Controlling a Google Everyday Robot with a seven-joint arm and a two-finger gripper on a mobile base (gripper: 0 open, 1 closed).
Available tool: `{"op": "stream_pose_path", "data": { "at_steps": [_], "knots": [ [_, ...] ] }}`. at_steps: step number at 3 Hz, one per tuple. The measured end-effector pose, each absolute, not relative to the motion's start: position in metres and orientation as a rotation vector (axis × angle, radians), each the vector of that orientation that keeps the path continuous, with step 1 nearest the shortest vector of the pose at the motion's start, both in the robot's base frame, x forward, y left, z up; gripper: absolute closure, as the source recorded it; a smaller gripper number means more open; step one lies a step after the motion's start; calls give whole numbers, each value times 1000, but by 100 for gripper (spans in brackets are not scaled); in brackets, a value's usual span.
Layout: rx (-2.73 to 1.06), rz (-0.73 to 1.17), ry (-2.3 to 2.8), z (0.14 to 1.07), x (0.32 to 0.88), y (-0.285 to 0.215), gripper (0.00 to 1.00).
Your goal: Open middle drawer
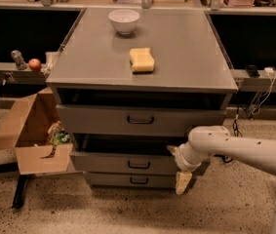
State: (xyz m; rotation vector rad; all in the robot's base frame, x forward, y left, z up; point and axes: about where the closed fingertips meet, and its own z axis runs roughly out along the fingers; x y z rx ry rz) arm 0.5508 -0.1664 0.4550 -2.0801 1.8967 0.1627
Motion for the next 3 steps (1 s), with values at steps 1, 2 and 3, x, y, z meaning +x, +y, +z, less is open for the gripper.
{"op": "stream_pose_path", "data": {
  "at_steps": [1,2,3],
  "knots": [
    [-2082,186,1902,441,550,-159,0],
    [-2099,239,1915,423,547,-153,0],
    [-2108,309,1893,419,538,-148,26]
  ]
}}
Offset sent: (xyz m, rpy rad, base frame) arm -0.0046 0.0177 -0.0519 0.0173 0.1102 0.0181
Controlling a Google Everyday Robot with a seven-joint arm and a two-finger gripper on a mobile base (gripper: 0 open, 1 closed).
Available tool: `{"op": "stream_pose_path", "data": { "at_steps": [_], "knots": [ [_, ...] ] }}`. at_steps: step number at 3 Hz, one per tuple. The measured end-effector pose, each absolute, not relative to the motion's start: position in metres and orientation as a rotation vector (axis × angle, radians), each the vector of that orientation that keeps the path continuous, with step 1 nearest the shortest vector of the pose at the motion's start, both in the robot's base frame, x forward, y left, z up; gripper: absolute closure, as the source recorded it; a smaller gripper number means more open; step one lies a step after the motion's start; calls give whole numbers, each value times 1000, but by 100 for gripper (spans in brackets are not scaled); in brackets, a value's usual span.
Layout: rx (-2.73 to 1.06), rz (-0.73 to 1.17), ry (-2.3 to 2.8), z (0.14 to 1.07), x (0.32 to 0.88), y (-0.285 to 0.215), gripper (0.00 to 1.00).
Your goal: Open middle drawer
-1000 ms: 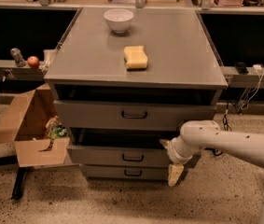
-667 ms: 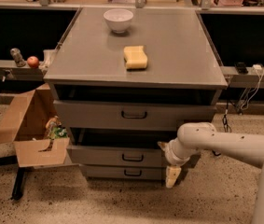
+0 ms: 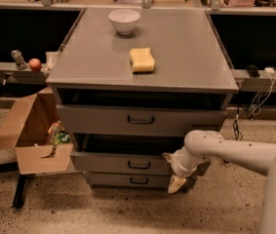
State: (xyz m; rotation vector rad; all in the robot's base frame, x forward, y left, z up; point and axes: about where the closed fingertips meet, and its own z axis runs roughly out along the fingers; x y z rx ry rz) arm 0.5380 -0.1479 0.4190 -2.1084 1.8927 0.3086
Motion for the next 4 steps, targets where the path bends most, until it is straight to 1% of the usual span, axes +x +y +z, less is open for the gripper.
{"op": "stream_pose_path", "data": {
  "at_steps": [3,4],
  "knots": [
    [-2122,427,1780,440,504,-148,96],
    [-2124,429,1779,440,503,-148,0]
  ]
}}
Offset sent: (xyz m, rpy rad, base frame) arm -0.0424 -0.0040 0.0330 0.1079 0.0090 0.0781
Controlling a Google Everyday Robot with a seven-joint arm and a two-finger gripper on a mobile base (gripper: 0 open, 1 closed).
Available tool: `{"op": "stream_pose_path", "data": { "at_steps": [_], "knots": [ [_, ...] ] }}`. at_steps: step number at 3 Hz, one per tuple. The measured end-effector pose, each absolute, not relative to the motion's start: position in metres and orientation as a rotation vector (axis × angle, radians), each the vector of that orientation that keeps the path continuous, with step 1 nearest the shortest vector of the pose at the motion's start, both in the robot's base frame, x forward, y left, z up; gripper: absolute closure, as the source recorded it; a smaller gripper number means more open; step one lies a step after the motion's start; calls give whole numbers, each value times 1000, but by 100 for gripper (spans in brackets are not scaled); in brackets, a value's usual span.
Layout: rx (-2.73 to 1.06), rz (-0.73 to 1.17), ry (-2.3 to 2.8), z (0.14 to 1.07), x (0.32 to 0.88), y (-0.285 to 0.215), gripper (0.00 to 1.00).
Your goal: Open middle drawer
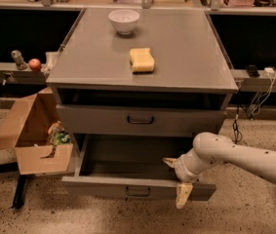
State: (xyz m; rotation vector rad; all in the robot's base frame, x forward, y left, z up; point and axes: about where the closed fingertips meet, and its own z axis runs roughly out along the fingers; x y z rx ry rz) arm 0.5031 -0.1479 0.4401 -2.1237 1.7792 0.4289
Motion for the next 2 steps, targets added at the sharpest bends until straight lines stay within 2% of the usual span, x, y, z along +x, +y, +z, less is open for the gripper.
{"op": "stream_pose_path", "data": {
  "at_steps": [2],
  "knots": [
    [-2140,469,1754,435,488,-151,0]
  ]
}}
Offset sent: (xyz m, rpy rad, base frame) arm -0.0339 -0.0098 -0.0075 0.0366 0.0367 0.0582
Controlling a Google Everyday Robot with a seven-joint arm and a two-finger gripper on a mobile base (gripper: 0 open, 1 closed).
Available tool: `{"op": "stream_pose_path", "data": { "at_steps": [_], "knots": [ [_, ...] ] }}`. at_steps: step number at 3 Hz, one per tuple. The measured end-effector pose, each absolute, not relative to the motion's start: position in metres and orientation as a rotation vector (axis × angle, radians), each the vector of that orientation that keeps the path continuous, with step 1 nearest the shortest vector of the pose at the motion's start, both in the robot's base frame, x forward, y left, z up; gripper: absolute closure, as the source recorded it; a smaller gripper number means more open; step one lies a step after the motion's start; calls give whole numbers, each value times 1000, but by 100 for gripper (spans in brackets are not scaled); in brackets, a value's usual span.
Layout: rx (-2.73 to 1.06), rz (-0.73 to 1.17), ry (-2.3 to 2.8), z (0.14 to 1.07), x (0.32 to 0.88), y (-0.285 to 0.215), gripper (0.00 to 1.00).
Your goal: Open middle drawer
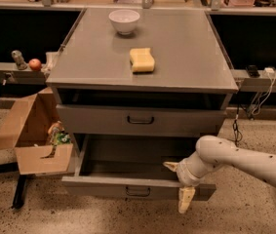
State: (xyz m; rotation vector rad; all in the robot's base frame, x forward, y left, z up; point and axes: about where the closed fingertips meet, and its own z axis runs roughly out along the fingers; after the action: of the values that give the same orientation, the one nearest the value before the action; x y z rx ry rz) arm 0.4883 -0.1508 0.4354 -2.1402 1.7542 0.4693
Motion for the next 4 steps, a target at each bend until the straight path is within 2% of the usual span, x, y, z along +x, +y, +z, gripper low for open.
{"op": "stream_pose_path", "data": {
  "at_steps": [1,2,3,4],
  "knots": [
    [-2157,512,1752,429,465,-158,3],
    [-2156,537,1765,424,452,-164,26],
    [-2133,547,1786,423,439,-175,57],
    [-2131,547,1787,423,441,-175,80]
  ]
}}
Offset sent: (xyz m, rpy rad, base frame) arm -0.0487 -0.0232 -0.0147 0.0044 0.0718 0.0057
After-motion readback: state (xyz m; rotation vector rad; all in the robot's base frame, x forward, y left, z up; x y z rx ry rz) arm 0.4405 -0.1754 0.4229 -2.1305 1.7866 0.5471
